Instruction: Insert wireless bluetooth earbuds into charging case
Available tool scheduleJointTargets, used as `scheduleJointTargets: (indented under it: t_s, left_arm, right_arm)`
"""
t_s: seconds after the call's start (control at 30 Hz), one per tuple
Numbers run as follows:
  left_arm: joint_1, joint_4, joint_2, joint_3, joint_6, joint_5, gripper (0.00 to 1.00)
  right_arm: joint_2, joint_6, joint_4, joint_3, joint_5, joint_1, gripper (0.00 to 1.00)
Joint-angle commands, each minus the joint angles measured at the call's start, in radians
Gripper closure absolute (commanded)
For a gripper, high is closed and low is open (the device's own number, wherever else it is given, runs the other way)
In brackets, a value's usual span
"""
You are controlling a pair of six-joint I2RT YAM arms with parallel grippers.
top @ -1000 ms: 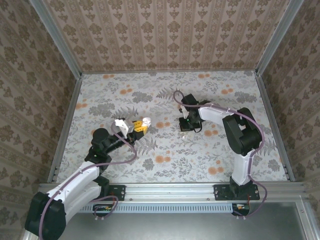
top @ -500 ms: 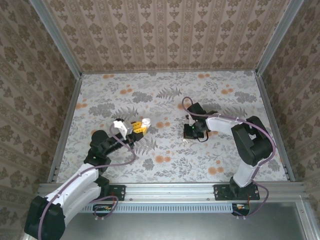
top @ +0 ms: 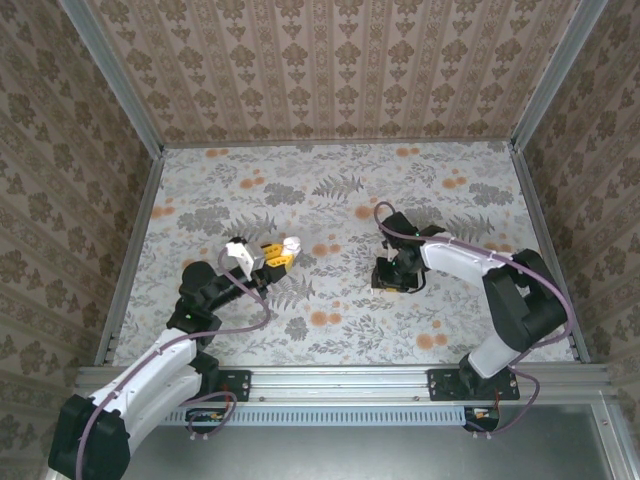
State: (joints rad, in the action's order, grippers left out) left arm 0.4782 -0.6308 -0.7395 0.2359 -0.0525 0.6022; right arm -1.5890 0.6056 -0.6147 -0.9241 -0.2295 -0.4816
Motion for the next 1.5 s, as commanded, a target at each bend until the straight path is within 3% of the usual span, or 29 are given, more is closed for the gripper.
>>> scheduleJointTargets:
  t_s: [0.0,0.13,0.3,0.53,1.07,1.47]
  left_arm:
    - [0.008,-0.006,0.008,0.006,-0.016,-0.001,1.0]
    - [0.011,-0.003,0.002,0.008,-0.015,-0.007,1.0]
    - [0.013,-0.004,-0.009,0.015,-0.017,0.0,1.0]
    - [0.018,-0.004,-0.006,0.006,-0.023,0.003,1.0]
    - [0.02,0.0,-0.003,-0.006,-0.019,-0.015,1.0]
    - [0.02,0.005,0.001,-0.004,-0.027,-0.015,1.0]
  right_arm:
    - [0.038,-0.01,-0.147,-0.068,0.099,-0.025,0.58]
    - [-0.003,-0.003,-0.201,-0.138,0.14,-0.072,0.52]
    - [-0.116,0.001,-0.235,-0.235,0.185,-0.137,0.52]
    - [-0.227,-0.012,-0.238,-0.297,0.218,-0.155,0.53]
    - [-0.318,-0.035,-0.26,-0.351,0.24,-0.182,0.65]
    - [-0.337,-0.047,-0.281,-0.36,0.259,-0.191,0.81]
